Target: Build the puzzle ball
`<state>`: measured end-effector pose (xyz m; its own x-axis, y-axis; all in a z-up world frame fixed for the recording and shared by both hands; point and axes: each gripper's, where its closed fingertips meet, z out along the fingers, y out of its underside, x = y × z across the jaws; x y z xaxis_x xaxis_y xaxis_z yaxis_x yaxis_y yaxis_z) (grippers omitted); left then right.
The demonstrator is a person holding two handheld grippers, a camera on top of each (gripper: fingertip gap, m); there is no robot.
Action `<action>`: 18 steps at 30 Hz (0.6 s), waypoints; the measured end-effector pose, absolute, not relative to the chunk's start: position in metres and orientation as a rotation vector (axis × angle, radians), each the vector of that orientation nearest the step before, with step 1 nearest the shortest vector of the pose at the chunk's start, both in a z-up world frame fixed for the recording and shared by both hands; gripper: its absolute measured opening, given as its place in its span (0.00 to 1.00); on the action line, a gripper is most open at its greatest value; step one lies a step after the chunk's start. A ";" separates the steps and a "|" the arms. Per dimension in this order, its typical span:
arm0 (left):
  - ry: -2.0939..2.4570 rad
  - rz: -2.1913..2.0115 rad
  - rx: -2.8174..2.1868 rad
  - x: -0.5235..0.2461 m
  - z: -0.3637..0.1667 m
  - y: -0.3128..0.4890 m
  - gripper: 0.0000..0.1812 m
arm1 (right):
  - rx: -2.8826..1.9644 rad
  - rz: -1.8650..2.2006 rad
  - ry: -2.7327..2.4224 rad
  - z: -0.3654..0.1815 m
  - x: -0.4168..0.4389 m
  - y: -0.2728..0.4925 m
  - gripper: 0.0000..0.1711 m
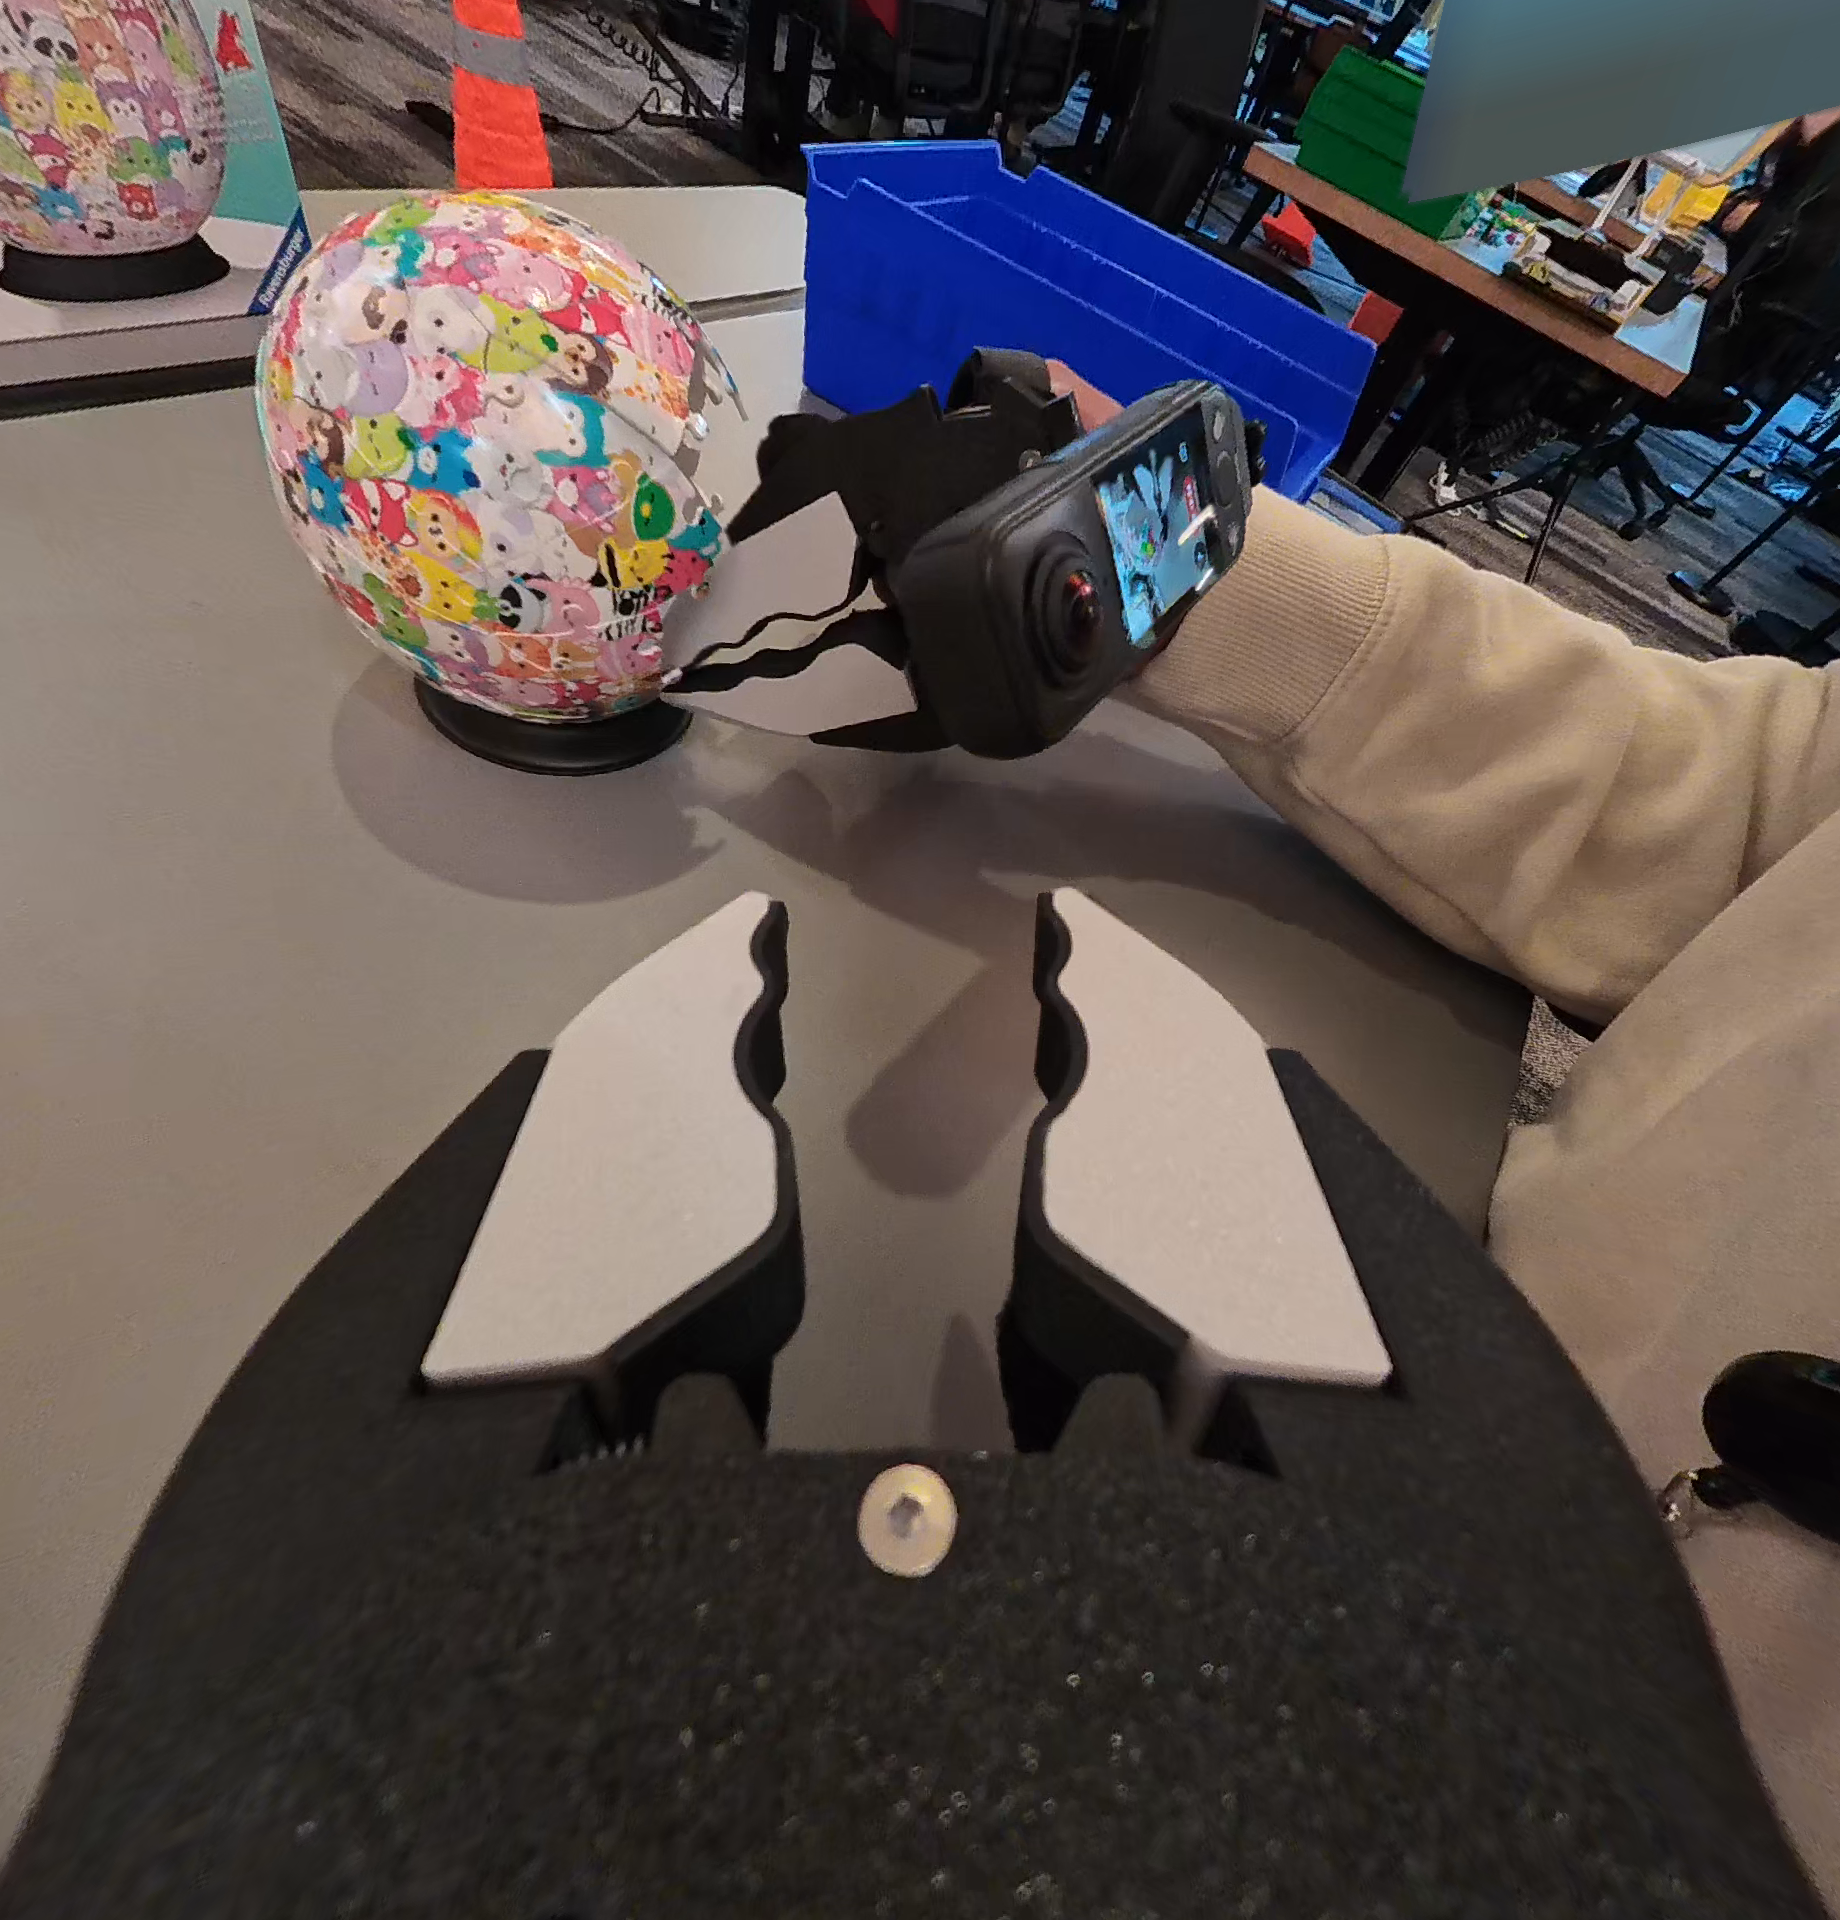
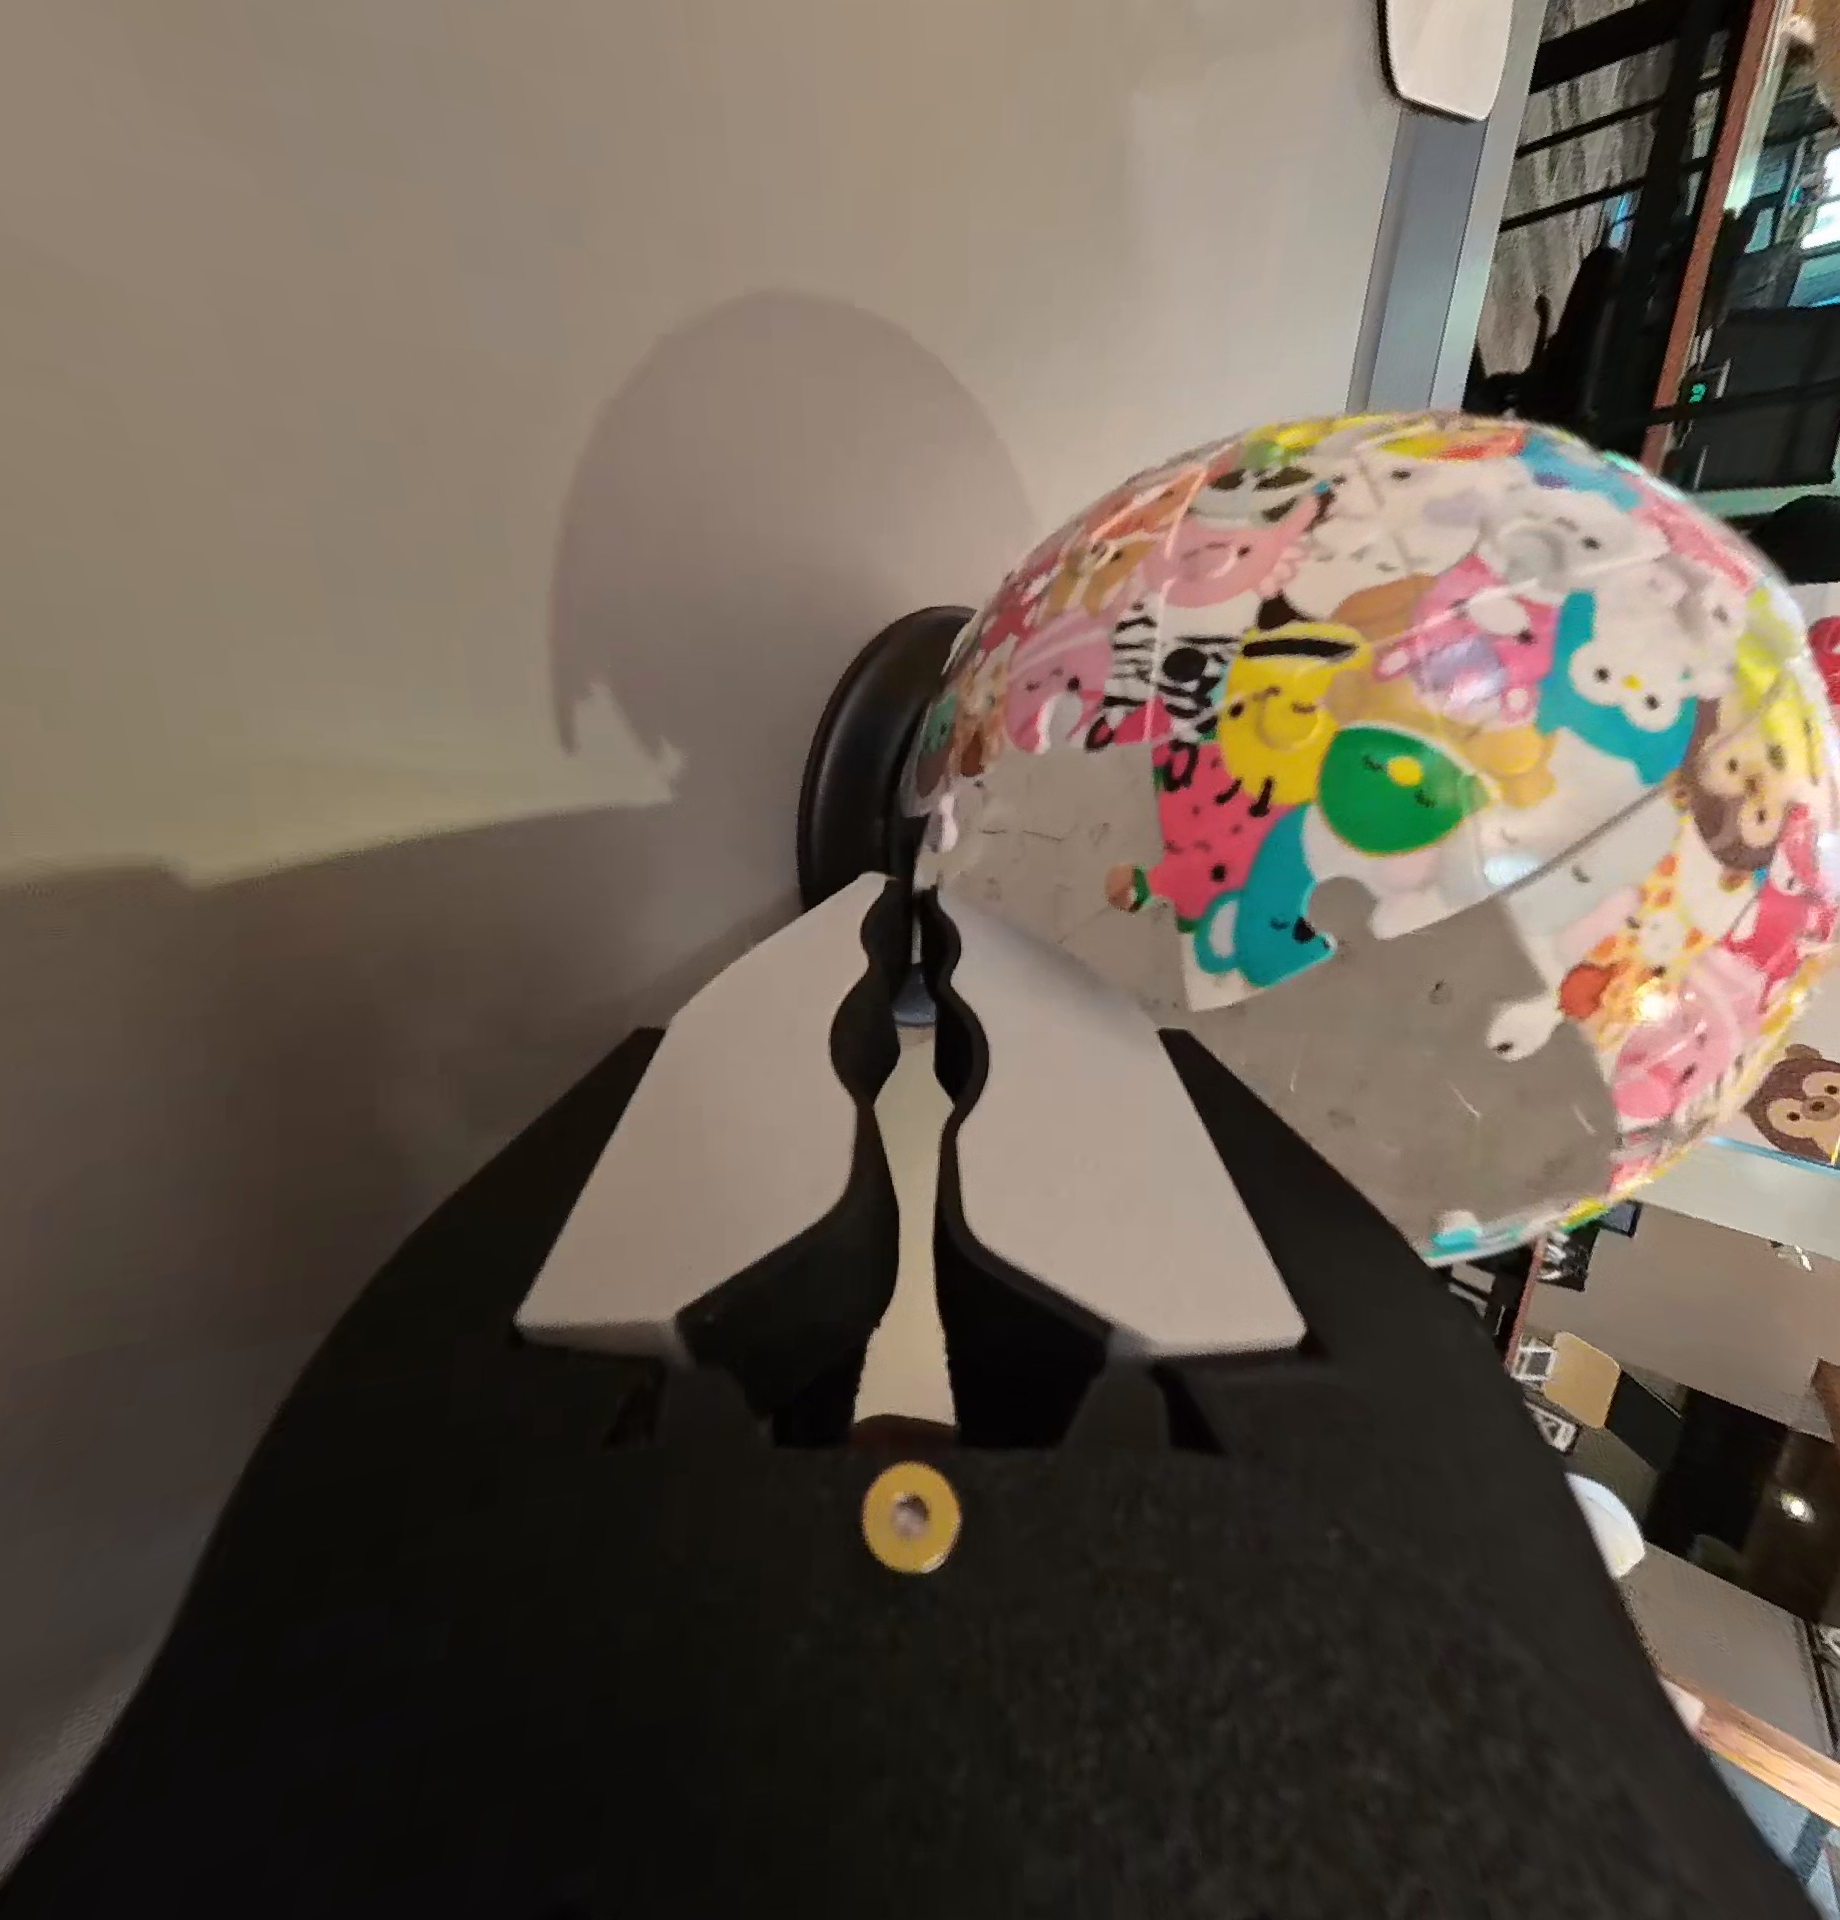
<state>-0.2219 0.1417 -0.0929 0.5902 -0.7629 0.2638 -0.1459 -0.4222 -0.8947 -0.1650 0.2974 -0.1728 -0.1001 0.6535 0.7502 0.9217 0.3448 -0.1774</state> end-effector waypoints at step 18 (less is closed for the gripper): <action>0.733 -0.835 -1.903 -0.222 -0.091 0.144 0.25 | -1.387 -0.410 -2.011 -0.180 -0.170 0.303 0.01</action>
